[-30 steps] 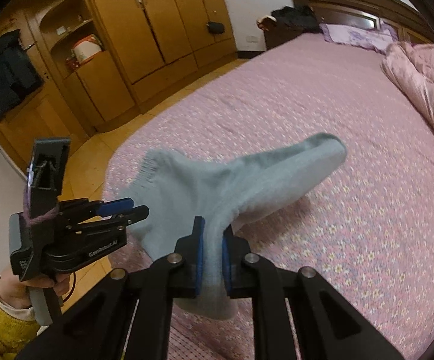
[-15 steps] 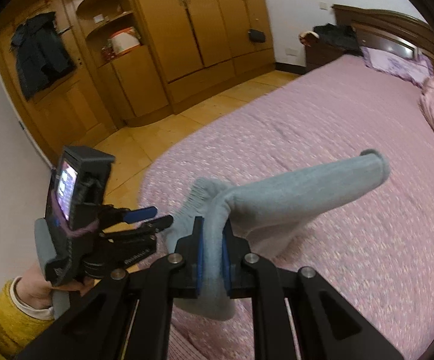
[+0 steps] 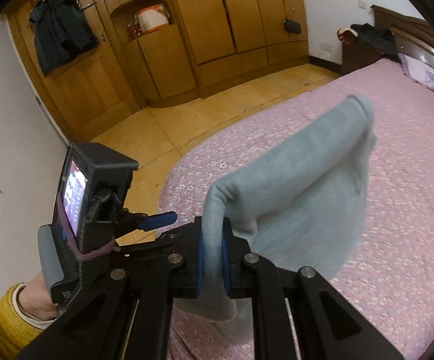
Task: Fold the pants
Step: 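Lift the pants edge with the right tool and fold it over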
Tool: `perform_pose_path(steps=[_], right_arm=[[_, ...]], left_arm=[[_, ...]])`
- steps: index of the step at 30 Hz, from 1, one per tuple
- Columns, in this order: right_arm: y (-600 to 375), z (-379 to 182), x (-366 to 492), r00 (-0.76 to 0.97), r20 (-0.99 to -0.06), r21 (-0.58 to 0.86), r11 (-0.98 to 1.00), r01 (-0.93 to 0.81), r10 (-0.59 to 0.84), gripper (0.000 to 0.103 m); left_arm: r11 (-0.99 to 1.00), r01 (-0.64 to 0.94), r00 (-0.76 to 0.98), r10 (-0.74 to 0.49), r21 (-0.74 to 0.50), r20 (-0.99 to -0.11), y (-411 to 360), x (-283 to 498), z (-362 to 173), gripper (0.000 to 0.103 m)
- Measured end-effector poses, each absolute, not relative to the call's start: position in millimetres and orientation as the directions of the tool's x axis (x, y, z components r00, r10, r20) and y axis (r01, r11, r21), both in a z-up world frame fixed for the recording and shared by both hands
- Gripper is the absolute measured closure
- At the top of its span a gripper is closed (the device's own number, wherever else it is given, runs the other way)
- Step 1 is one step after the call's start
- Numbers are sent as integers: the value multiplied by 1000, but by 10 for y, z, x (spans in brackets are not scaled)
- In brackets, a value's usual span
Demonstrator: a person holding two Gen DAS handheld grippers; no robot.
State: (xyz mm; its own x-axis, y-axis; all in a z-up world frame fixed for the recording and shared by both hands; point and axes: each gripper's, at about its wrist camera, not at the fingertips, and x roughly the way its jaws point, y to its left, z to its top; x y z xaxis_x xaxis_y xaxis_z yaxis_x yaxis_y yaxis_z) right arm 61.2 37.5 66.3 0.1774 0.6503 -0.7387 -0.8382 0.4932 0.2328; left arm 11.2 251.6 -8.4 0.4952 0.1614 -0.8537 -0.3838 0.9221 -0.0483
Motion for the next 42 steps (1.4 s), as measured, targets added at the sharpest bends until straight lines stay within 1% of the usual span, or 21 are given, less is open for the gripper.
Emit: perform_pose_path(steps=[7, 14, 18, 20, 21, 22, 23, 25, 27, 32, 35, 42], right_arm=[[728, 272, 695, 98, -781, 266, 470, -841, 617, 93], [965, -39, 766, 50, -802, 292, 464, -836, 595, 92], [827, -85, 774, 42, -796, 316, 474, -822, 603, 84], [801, -46, 770, 36, -791, 328, 474, -817, 610, 71], [783, -33, 763, 39, -791, 326, 474, -818, 610, 68], [742, 3, 740, 53, -791, 314, 479, -820, 609, 61], [774, 24, 719, 66, -791, 304, 485, -820, 608, 57], [696, 109, 703, 82, -780, 303, 489, -818, 620, 54], [579, 178, 676, 93, -771, 306, 494, -814, 630, 48], [266, 297, 719, 187, -773, 250, 561, -789, 607, 44], [82, 318, 777, 229, -779, 225, 602, -766, 583, 44], [-226, 192, 963, 256, -811, 228, 686, -691, 527, 43]], left_arm=[[909, -414, 477, 166, -54, -863, 2734, 123, -191, 82], [902, -428, 469, 180, -45, -865, 2859, 124, -217, 82], [900, -435, 471, 192, -38, -861, 2889, 124, -169, 82], [899, -436, 477, 195, -38, -857, 2902, 120, -117, 82], [899, -436, 481, 193, -42, -855, 2905, 120, -96, 82], [899, -434, 488, 185, -53, -853, 2904, 115, -66, 82], [900, -432, 495, 175, -66, -851, 2912, 114, -37, 82], [900, -424, 514, 149, -99, -845, 2902, 115, 36, 82], [904, -411, 532, 129, -122, -837, 2874, 121, 96, 82], [913, -365, 566, 63, -182, -822, 2760, 179, 221, 82], [918, -334, 572, 15, -216, -820, 2693, 241, 226, 82], [935, -278, 517, -47, -220, -855, 2505, 424, 43, 82]])
